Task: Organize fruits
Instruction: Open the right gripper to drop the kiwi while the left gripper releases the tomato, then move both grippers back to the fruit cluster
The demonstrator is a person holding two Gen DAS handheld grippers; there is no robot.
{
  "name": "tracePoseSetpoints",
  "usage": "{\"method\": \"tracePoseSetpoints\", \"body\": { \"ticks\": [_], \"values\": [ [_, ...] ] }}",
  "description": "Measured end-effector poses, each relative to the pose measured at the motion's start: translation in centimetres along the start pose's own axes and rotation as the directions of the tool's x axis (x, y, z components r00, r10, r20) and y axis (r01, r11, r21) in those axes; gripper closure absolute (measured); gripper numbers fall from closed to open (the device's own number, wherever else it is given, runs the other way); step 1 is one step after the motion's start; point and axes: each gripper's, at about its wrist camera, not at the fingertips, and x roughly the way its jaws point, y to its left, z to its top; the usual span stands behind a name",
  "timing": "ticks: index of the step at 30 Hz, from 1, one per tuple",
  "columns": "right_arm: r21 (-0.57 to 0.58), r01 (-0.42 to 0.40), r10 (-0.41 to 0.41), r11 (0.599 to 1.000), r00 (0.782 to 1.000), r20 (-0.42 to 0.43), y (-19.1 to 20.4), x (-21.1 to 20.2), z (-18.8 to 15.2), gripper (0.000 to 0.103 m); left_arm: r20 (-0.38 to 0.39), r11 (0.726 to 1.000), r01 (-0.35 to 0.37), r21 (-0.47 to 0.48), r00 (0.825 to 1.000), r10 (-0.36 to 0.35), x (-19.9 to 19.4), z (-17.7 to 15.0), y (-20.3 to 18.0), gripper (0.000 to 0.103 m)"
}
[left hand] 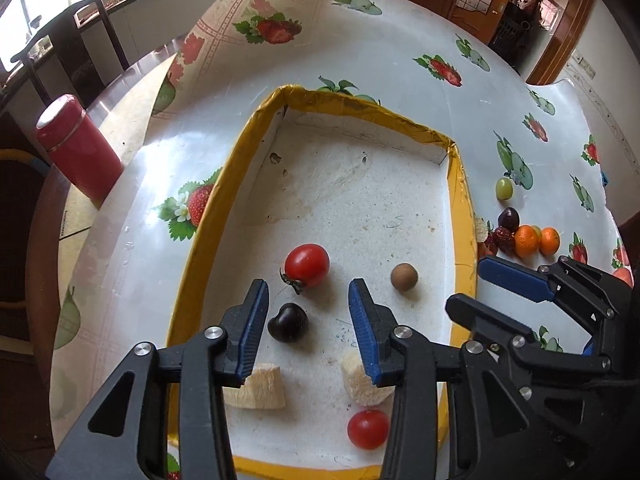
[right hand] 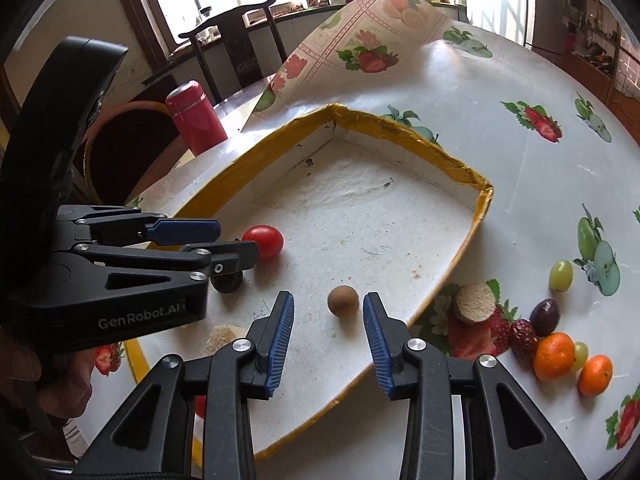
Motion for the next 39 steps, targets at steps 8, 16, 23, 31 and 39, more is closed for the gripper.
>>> {"method": "tracePoseSetpoints", "body": {
  "ticks": [8,16,23,31,39],
  "values": [
    [0.093,0.042,-0.047,0.995,0.997,0.053,-2.4,-5.9,-2.0,0.060,0.095,0.999,-0.030,0.039,0.995,0.026,-5.3,-0.4,-2.3,0.046],
    [0.137,0.102,-0.113,0.985,0.991,0.075,-3.8,-10.3,-4.5,0.060,0.150,0.997,-0.014,0.079,0.989,0.002,-8.6,-0.6,-4.7,0.046],
    [0.176,0.131,-0.150,0.976,0.984,0.100,-5.0,-13.1,-6.0,0.060,0.163,0.995,-0.010,0.097,0.987,-0.006,-9.8,-1.1,-6.4,0.046],
    [0.217,0.150,-0.178,0.965,0.977,0.119,-6.4,-15.3,-7.4,0.060,0.163,0.993,-0.004,0.121,0.986,-0.016,-10.4,-1.4,-7.9,0.046],
    [0.242,0.160,-0.193,0.957,0.974,0.120,-7.5,-15.9,-8.4,0.060,0.121,0.991,0.046,0.128,0.991,-0.062,-9.4,-1.7,-9.2,0.046]
  ]
}}
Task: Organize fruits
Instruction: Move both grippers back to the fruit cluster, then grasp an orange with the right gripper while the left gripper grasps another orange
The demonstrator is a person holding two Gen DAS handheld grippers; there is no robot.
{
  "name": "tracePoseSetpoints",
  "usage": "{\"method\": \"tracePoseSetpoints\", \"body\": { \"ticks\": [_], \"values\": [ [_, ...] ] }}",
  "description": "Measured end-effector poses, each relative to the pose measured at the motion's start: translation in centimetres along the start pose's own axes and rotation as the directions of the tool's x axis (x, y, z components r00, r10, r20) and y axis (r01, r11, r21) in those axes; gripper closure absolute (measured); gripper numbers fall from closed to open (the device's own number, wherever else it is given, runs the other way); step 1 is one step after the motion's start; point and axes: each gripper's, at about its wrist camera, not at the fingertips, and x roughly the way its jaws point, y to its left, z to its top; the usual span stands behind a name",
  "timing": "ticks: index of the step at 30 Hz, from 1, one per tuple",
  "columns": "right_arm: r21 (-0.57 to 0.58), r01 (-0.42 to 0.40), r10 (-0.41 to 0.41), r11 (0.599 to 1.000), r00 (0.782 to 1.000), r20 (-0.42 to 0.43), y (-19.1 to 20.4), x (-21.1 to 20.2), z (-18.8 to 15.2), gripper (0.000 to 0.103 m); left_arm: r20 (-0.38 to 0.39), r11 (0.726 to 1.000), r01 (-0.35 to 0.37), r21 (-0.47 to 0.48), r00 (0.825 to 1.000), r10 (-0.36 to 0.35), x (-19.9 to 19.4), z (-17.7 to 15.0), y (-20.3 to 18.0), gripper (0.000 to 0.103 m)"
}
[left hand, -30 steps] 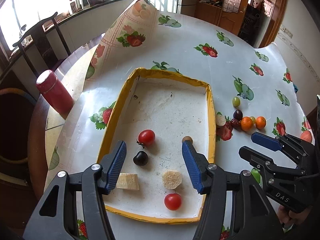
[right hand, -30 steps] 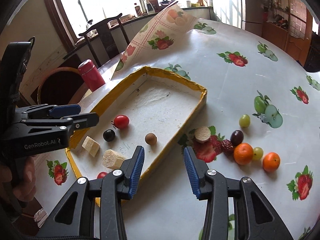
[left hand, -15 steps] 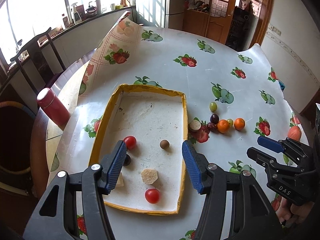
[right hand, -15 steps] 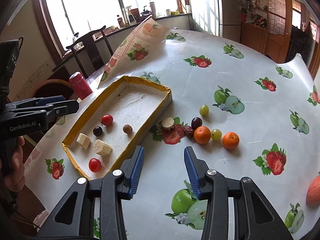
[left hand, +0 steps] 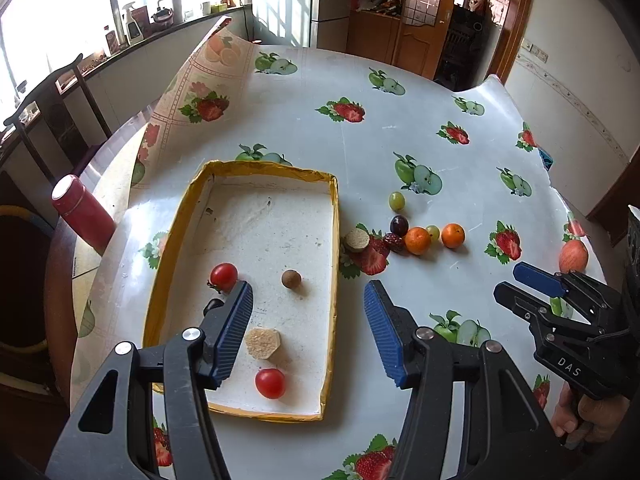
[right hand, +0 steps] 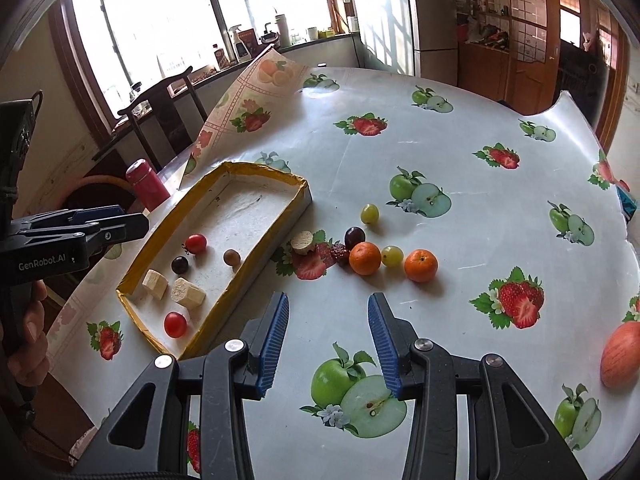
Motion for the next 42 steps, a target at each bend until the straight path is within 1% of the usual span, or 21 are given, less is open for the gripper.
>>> {"method": "tracePoseSetpoints", "body": {
  "ticks": [9,13,18,23,28,32,34,38,40,42],
  "values": [
    [0.047,0.022,-0.021,0.999,1.000,-0.009,-2.3,0.5,-0.7,0.060,-0.058,0.998,0.053,0.039,0.997,-0.051,1.8,-0.5,-2.8,0.046],
    [0.062,0.034,-0.033,0.997,0.999,-0.016,-3.2,0.9,-1.0,0.060,-0.081,0.994,0.097,0.057,0.992,-0.092,2.7,-0.7,-4.4,0.046],
    [0.086,0.048,-0.045,0.995,0.998,-0.036,-4.7,2.1,-1.2,0.060,-0.118,0.981,0.190,0.037,0.976,-0.184,4.6,-0.6,-5.8,0.046],
    [0.118,0.062,-0.056,0.991,0.997,-0.047,-6.2,3.6,-1.1,0.060,-0.154,0.974,0.226,0.011,0.963,-0.222,6.7,-0.5,-6.5,0.046],
    [0.129,0.065,-0.059,0.989,0.997,-0.051,-7.3,5.6,-0.3,0.060,-0.171,0.968,0.249,-0.004,0.954,-0.246,9.4,-0.1,-7.4,0.046],
    [0.129,0.068,-0.060,0.989,0.996,-0.060,-8.1,8.0,0.8,0.060,-0.174,0.968,0.252,-0.010,0.952,-0.250,11.5,0.1,-8.1,0.046],
    [0.124,0.066,-0.059,0.990,0.996,-0.066,-8.4,9.3,1.3,0.060,-0.179,0.965,0.261,-0.011,0.949,-0.259,12.3,0.3,-8.4,0.046],
    [0.121,0.064,-0.054,0.991,0.995,-0.082,-9.1,11.6,2.0,0.060,-0.183,0.967,0.256,0.002,0.950,-0.252,13.6,0.7,-9.0,0.046],
    [0.120,0.064,-0.054,0.991,0.995,-0.085,-9.3,12.4,2.1,0.058,-0.189,0.967,0.257,-0.002,0.949,-0.252,14.4,0.9,-9.2,0.046],
    [0.116,0.070,-0.062,0.991,0.995,-0.078,-9.7,12.8,2.2,0.063,-0.193,0.967,0.253,-0.002,0.949,-0.249,15.1,1.1,-9.5,0.046]
  ]
}}
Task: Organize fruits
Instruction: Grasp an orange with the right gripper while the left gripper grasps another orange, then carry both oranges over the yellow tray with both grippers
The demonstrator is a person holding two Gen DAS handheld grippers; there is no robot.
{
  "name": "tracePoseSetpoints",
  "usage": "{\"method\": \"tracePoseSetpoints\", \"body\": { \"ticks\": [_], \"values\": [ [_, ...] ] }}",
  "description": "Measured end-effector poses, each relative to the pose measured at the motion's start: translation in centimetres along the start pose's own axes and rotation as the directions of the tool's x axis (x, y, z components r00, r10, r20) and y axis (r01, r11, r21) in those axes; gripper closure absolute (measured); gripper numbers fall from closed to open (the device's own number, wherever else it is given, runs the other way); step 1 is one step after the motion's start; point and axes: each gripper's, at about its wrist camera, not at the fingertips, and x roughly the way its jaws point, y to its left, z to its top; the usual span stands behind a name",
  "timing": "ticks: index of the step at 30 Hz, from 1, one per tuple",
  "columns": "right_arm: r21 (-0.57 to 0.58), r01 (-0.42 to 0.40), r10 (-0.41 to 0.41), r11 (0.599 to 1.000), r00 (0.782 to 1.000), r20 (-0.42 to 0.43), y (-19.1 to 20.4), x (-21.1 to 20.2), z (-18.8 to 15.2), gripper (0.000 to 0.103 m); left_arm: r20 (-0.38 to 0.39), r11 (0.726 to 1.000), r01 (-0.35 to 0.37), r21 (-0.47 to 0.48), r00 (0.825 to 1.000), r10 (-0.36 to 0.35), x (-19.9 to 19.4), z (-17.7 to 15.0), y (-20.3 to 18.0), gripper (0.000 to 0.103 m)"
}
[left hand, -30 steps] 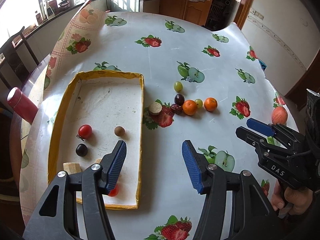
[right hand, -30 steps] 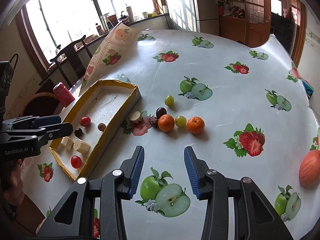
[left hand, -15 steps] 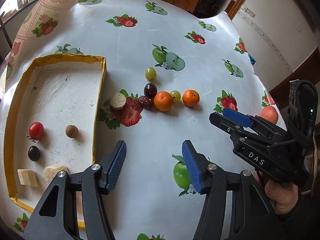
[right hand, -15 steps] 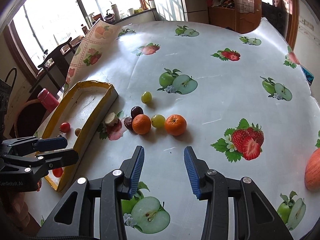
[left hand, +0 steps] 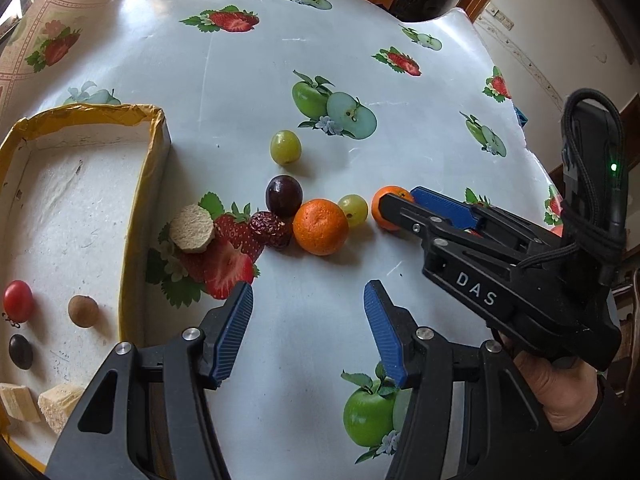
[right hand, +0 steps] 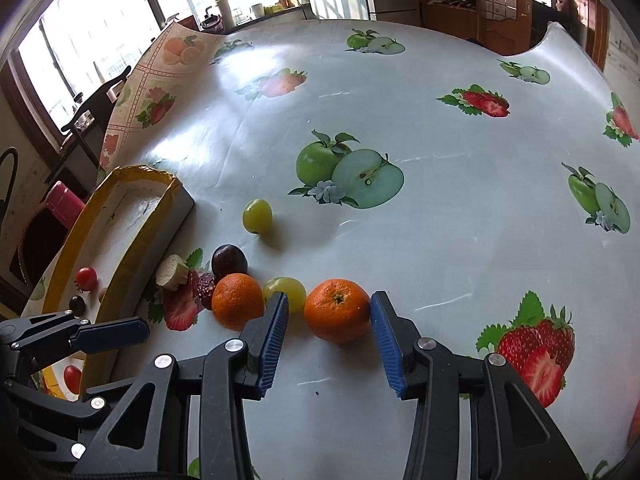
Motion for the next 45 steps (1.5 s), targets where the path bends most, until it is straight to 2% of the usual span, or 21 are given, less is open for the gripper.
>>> {"method": "tracePoseSetpoints", "body": {
  "ticks": [1,3,6,12,16,18,19,20,21,32,45],
  "values": [
    [0.004,-0.001,0.001,1.000,1.000,0.006,-0.3,0.0,0.1,0.070,-0.001,1.000,-0.001,0.001,1.000,0.001,0.3,0.2,-0.1,0.046],
    [0.018,-0.028,0.028,0.999,1.000,0.007,-0.9,-0.1,0.2,0.070,-0.006,1.000,-0.001,-0.003,1.000,0.001,0.9,0.6,-0.2,0.046],
    [0.003,-0.013,0.013,1.000,1.000,0.028,-1.0,-1.2,-0.2,0.070,0.002,1.000,0.012,-0.021,1.000,-0.012,1.5,1.5,-0.2,0.046],
    [0.063,-0.051,0.047,0.997,0.996,0.070,-1.8,-3.6,-1.5,0.070,0.013,0.999,-0.043,-0.012,0.999,0.043,3.3,3.1,-1.0,0.046],
    [0.094,-0.055,0.049,0.994,0.996,0.069,-2.2,-4.5,-2.3,0.070,0.019,0.999,-0.045,0.019,0.999,0.045,4.0,3.2,-1.4,0.047],
    [0.111,-0.052,0.044,0.992,0.997,0.070,-2.5,-4.8,-2.7,0.070,0.024,0.998,-0.035,0.053,0.999,0.034,3.8,3.0,-2.0,0.062],
    [0.118,-0.049,0.041,0.992,0.997,0.069,-2.7,-5.0,-2.8,0.070,0.024,0.997,-0.038,0.065,0.999,0.037,3.7,2.8,-2.2,0.063],
    [0.125,-0.048,0.040,0.991,0.997,0.069,-2.8,-5.1,-2.9,0.070,0.023,0.996,-0.050,0.075,0.999,0.048,3.6,2.6,-2.3,0.071],
    [0.133,-0.048,0.039,0.990,0.997,0.072,-2.9,-5.3,-3.0,0.070,0.014,0.996,-0.037,0.078,0.999,0.036,3.6,2.3,-2.2,0.071],
    [0.112,-0.061,0.050,0.992,0.994,0.100,-1.1,-8.1,-3.3,0.070,0.059,0.999,-0.018,0.043,0.998,0.016,-1.0,0.5,-0.2,0.071],
    [0.049,-0.080,0.075,0.996,0.992,0.105,3.4,-11.2,-4.5,0.070,0.095,0.992,-0.129,0.007,0.987,0.128,-6.7,-2.9,2.7,0.071]
  ]
}}
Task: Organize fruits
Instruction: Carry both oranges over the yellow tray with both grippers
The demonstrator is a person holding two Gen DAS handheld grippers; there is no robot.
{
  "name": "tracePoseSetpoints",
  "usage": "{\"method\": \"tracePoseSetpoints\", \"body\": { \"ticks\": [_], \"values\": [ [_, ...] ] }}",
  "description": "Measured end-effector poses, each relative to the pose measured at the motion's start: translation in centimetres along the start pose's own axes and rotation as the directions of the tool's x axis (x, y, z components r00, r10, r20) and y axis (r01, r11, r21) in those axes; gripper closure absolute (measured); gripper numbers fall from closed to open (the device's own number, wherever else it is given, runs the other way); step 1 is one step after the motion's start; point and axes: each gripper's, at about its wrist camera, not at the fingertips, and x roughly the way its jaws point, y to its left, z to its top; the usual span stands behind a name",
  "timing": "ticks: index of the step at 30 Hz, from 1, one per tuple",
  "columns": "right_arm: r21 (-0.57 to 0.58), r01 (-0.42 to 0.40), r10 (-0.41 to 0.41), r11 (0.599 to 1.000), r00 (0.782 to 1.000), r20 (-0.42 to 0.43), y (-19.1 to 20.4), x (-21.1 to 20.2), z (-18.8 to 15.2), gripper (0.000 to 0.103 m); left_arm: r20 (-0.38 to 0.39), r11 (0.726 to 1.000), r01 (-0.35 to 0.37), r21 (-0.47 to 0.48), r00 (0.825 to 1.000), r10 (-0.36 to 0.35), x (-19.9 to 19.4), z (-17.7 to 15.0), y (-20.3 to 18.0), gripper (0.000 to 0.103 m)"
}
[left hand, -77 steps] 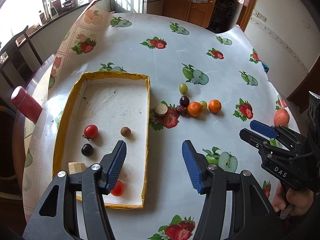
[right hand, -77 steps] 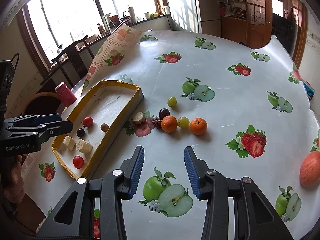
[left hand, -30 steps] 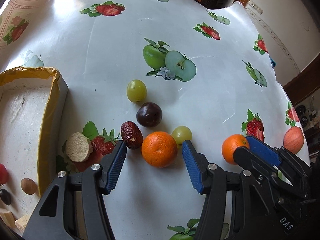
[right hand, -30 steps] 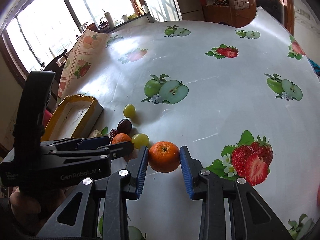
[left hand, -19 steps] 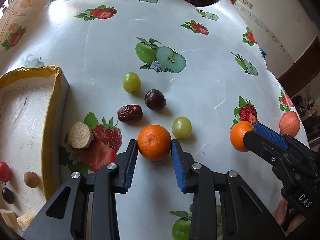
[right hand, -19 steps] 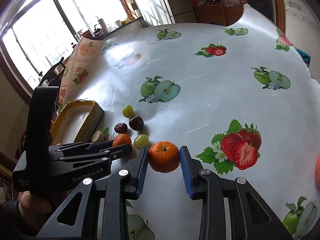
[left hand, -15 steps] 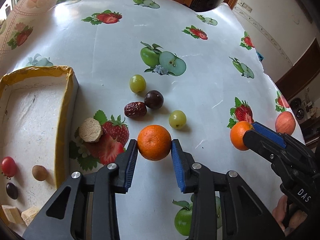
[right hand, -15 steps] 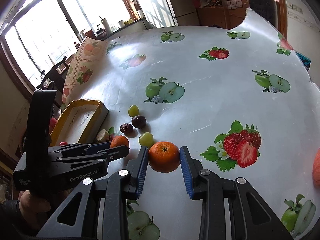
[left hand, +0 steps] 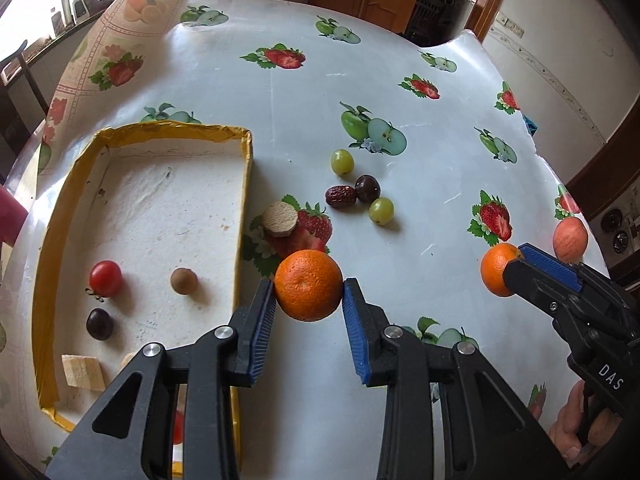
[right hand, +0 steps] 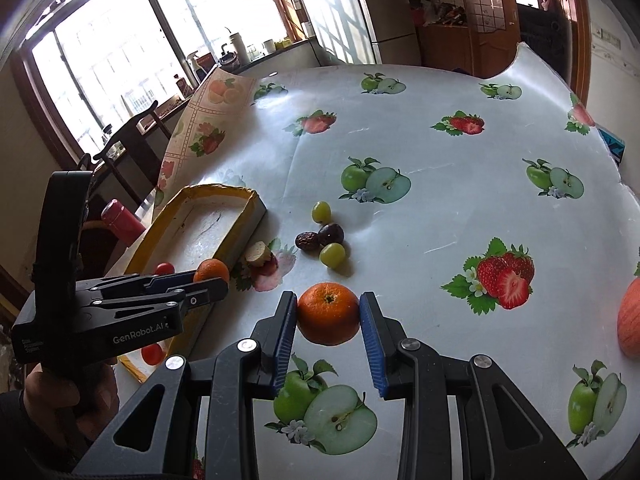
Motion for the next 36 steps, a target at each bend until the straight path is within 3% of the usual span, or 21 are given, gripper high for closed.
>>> {"method": "tracePoseSetpoints", "body": {
  "ticks": [19,36],
  "values": [
    [-0.153,-0.090,0.087,0.984,0.996,-0.024,8.8,0.3,0.4,0.070,0.028,0.987,-0.130,-0.092,0.991,0.133,-4.4,-2.2,6.8,0.071],
    [-0.208,-0.140,0.135,0.968,0.990,-0.034,12.4,1.9,1.8,0.070,0.026,0.978,-0.163,-0.132,0.985,0.168,-4.8,-2.4,9.6,0.071]
  ]
}}
